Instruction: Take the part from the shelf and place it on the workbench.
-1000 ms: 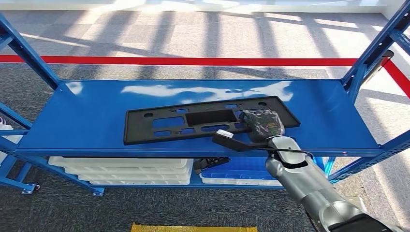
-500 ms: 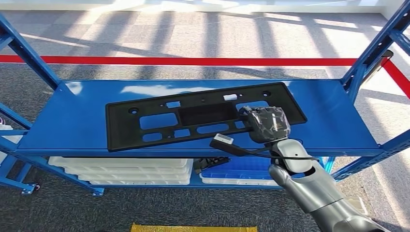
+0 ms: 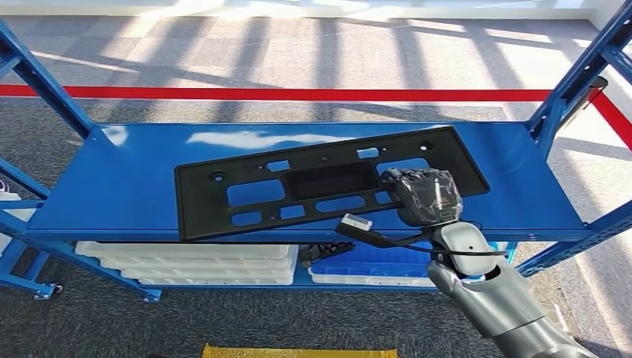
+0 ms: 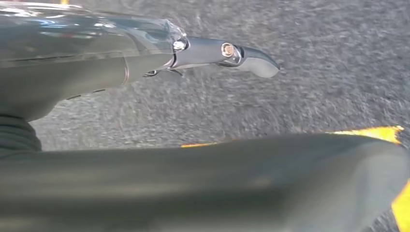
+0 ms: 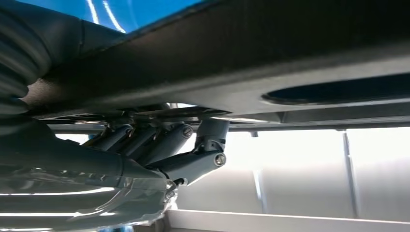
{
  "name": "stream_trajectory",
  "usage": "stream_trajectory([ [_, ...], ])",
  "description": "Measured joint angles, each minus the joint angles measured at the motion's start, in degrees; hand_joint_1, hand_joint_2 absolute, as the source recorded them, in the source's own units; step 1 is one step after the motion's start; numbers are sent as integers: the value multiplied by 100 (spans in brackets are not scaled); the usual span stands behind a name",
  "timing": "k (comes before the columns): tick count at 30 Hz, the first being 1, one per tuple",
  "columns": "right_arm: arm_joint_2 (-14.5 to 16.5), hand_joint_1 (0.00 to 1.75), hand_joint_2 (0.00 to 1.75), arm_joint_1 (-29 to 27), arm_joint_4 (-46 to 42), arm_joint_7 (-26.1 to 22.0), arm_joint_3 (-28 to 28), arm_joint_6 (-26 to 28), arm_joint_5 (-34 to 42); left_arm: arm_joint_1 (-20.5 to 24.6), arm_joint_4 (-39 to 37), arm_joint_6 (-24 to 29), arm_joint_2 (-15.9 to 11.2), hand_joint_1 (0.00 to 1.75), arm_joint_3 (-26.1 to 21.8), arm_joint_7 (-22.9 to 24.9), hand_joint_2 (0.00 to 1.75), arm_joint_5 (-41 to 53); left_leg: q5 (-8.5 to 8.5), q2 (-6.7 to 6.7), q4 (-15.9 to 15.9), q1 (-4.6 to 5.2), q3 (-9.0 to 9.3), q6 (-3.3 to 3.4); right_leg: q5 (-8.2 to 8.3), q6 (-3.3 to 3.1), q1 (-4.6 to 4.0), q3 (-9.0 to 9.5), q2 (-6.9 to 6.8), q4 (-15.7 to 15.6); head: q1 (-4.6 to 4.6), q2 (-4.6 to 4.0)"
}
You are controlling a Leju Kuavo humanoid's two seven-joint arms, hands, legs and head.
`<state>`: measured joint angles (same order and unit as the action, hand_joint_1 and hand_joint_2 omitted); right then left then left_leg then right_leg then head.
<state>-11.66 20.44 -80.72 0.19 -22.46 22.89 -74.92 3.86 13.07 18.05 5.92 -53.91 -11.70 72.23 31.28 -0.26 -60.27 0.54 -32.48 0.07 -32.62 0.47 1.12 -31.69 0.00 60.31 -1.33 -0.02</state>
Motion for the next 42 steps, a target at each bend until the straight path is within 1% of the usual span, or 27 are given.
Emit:
stream_trajectory([
  [4,-10,175,175,-43,-35,20,10,90,-108,4,0,-150,0,0,1,-109,175,-21,4,-1,-8,27,-11,43,17,41,27,-4,2,-12,-1,0],
  [7,-17,175,175,-39,-70,31,22,126,-155,6,0,-333,8,0,-1,-141,175,-74,-78,14,127,3,45,149,-10,102,24,7,4,-7,1,-1],
  [8,-20,175,175,-30,-80,33,26,137,-176,8,0,-381,13,0,-2,-132,175,-84,-112,23,190,-18,73,185,-95,113,15,-44,5,114,3,-1],
  [9,-23,175,175,-23,-85,37,29,150,-201,9,0,-411,17,0,-3,-119,175,-98,-135,32,232,-40,94,207,-229,118,12,-154,5,351,4,0],
  [11,-22,175,175,-25,-78,48,29,173,-246,9,0,-458,19,0,-8,-98,175,-123,-138,36,244,-47,100,220,-497,140,19,-501,5,1013,5,1],
  [12,-22,175,175,-36,-72,52,28,180,-268,6,0,-476,20,0,-10,-94,175,-131,-133,34,242,-52,103,215,-533,158,29,-640,4,1252,5,1],
  [13,-21,175,175,-43,-67,55,26,186,-292,3,0,-498,23,0,-11,-90,175,-132,-124,32,236,-61,108,204,-462,181,40,-704,3,1314,5,1],
  [14,-21,175,175,-45,-62,55,25,193,-314,1,0,-514,26,0,-12,-85,175,-133,-106,29,221,-79,115,178,-283,213,55,-669,0,1162,6,1],
  [16,-18,175,175,-41,-53,55,21,215,-338,2,0,-547,27,0,-17,-75,175,-153,-31,17,142,-113,116,81,117,292,80,-449,-4,551,10,0],
  [17,-15,175,175,-38,-45,56,19,229,-342,5,0,-570,23,0,-27,-60,175,-169,7,9,80,-118,93,30,207,294,83,-354,-1,300,19,0],
  [18,-11,175,175,-44,-38,56,17,241,-344,9,0,-594,20,0,-39,-47,175,-192,32,2,31,-112,66,-11,224,271,80,-314,5,179,21,0],
  [20,-3,175,175,-63,-25,57,13,252,-350,9,0,-647,17,0,-79,-21,175,-242,29,-5,-16,-96,17,-57,173,188,71,-329,20,183,28,0],
  [22,9,175,175,-69,-12,57,10,253,-357,6,0,-692,19,0,-115,-13,175,-288,97,-3,-71,-101,-8,-99,179,154,88,-358,13,215,27,-1],
  [24,27,175,175,-56,-2,56,9,254,-366,14,0,-723,20,0,-144,-11,175,-312,383,0,-435,-110,-140,-145,183,126,101,-367,-11,212,27,-1],
  [26,37,175,175,-53,12,49,6,258,-374,18,-1,-736,20,0,-166,-8,175,-319,741,1,-1111,-111,-401,-169,190,107,82,-371,-40,213,28,0],
  [27,38,175,175,-55,18,43,3,263,-381,15,-1,-740,20,0,-176,-3,175,-320,836,2,-1381,-107,-501,-163,194,98,65,-374,-50,214,28,0],
  [28,39,175,175,-57,23,37,-1,273,-397,12,-1,-744,20,0,-185,4,175,-321,830,2,-1483,-99,-526,-140,200,85,44,-378,-56,214,28,0],
  [29,39,175,175,-56,25,32,-6,287,-415,11,-1,-747,20,0,-191,13,175,-320,722,1,-1379,-82,-458,-96,208,71,20,-380,-57,214,28,0],
  [31,43,175,175,-45,23,29,-10,324,-450,18,0,-749,15,0,-197,28,175,-316,364,-9,-718,-8,-119,67,229,38,-14,-384,-54,207,28,-1],
  [32,45,175,175,-36,23,29,-11,340,-459,23,-1,-749,10,0,-199,33,175,-312,222,-16,-398,32,33,150,242,27,-27,-391,-51,203,29,-1],
  [33,51,175,175,-29,24,29,-12,354,-467,27,-1,-749,5,0,-202,37,175,-308,135,-22,-186,75,125,208,260,27,-22,-403,-50,198,31,-1],
  [35,69,175,175,-26,26,29,-13,371,-478,26,-1,-752,-1,0,-204,47,175,-299,79,-25,-78,120,147,245,313,62,-1,-428,-48,180,31,-1],
  [37,81,175,175,-30,27,26,-9,394,-455,32,0,-765,-4,0,-204,53,175,-286,-8,-9,63,95,151,269,315,123,1,-461,-36,178,32,-1],
  [38,81,175,175,-27,28,19,-4,414,-426,41,0,-774,-6,0,-204,52,175,-276,-68,2,139,71,141,286,218,146,-8,-494,-27,239,35,-1],
  [39,81,175,175,-21,29,7,2,436,-388,51,0,-783,-4,0,-204,50,175,-265,-124,15,203,46,115,290,40,162,-16,-545,-17,389,42,-1],
  [41,83,175,175,-18,38,-23,9,470,-303,52,0,-798,5,0,-204,48,175,-250,-201,30,206,38,16,283,-425,179,-16,-667,-11,933,52,-1],
  [42,84,175,175,-22,48,-33,10,476,-264,47,-1,-809,9,0,-204,51,175,-249,-232,38,195,38,-38,275,-575,189,-16,-702,-11,1214,55,-1],
])
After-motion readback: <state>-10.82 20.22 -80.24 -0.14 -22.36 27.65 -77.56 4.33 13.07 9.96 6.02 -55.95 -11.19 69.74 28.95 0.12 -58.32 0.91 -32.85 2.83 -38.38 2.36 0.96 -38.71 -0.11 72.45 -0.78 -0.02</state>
